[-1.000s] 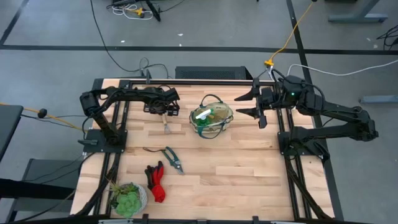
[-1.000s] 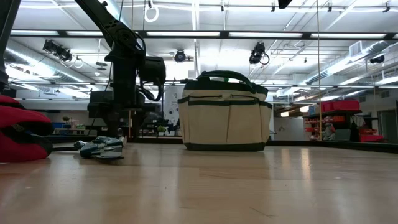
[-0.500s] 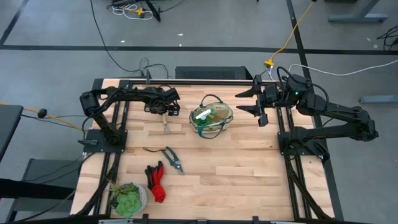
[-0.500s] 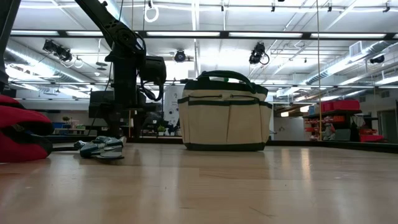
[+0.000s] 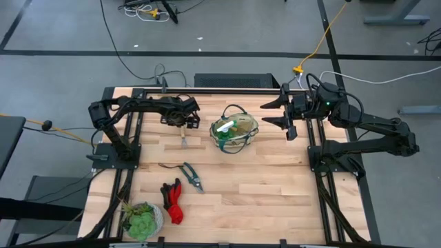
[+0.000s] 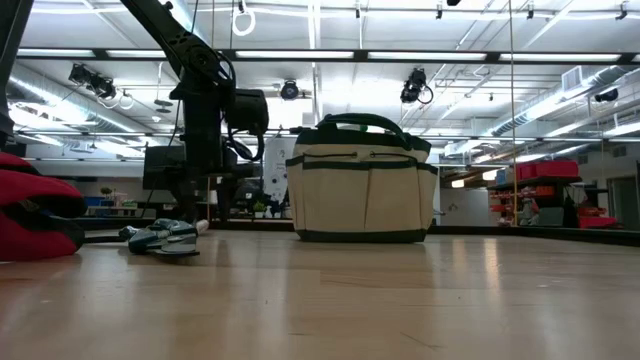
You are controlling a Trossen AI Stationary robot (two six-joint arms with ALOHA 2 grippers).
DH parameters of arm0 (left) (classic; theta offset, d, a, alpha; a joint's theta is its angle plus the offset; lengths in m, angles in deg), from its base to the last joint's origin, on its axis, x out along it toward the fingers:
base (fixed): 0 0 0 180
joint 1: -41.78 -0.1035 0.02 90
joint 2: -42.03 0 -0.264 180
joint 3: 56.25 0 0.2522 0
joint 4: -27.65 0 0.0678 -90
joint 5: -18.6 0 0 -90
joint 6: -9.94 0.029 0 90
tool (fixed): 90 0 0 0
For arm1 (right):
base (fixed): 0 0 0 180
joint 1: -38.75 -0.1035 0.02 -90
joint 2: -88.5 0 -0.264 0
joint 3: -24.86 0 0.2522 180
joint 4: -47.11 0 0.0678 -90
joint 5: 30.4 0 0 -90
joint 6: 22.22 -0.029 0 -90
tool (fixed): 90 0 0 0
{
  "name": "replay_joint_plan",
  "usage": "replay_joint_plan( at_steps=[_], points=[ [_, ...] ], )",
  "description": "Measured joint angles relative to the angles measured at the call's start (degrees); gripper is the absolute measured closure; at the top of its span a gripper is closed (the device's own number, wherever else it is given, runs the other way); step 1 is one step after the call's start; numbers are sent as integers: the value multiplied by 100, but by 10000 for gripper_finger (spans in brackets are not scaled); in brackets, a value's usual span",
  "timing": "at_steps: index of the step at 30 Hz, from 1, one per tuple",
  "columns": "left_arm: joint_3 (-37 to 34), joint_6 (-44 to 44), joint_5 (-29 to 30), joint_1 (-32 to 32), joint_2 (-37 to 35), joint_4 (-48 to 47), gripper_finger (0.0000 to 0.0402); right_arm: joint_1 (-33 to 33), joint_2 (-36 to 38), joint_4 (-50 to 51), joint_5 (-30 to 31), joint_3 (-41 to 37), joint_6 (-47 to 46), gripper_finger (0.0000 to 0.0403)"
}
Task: Pick & Place Garden tools in Gardening bag
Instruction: Put the brown hand rake into the gardening bag
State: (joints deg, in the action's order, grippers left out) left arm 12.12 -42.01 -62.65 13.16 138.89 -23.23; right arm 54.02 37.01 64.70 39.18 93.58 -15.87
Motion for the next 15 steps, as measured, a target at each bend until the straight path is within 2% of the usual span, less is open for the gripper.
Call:
replay_joint_plan(
  at_steps=[8,15],
  points=[
    [0,-32,152,-2,21,-343,140,0,1,2,0,-1,59,209],
    [28,-81,134,-1,407,-329,140,0,0,7,0,-2,59,209]
  ],
)
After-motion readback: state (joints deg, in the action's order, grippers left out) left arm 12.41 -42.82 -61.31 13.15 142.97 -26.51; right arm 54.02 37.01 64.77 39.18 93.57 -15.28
